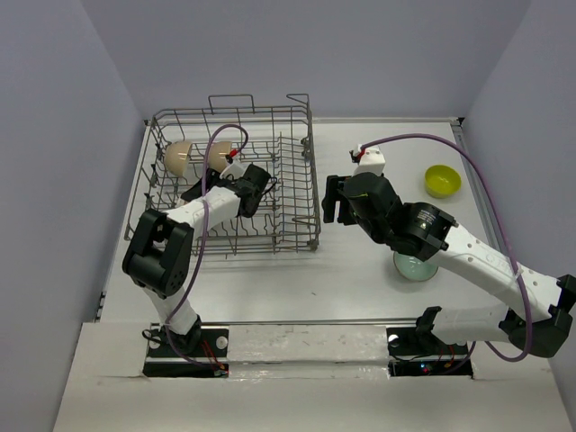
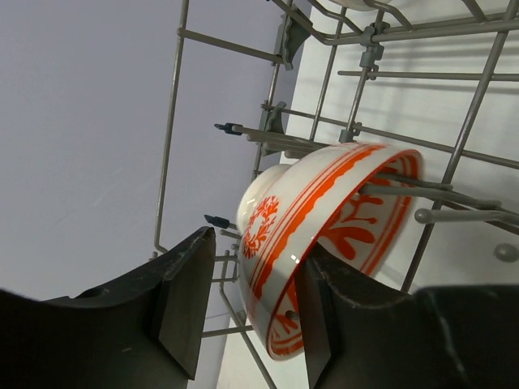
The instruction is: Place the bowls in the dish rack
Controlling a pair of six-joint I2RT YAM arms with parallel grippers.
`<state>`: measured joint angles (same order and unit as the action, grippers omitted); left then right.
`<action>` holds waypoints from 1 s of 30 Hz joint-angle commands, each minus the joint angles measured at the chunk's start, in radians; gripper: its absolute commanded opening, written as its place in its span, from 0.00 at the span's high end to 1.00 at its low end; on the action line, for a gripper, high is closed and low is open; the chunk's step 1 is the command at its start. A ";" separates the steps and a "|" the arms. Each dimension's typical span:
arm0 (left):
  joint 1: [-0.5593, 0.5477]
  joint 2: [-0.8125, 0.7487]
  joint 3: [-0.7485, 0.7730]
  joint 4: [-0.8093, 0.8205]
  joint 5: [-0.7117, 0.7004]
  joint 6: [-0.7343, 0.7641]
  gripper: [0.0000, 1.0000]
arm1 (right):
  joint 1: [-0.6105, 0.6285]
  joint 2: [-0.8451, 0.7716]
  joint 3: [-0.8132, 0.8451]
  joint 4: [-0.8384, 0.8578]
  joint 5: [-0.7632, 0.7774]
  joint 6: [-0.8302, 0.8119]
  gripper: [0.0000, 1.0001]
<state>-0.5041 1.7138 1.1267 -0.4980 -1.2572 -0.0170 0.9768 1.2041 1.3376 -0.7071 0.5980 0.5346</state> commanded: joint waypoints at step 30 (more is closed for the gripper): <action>-0.145 -0.367 0.087 -0.007 0.346 -0.046 0.19 | -0.222 0.035 0.037 -0.109 0.177 0.036 0.22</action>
<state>-0.6327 1.4425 1.1622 -0.5003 -0.9852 -0.0330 0.9401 1.2457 1.3888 -0.7898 0.7307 0.5404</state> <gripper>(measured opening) 0.808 0.784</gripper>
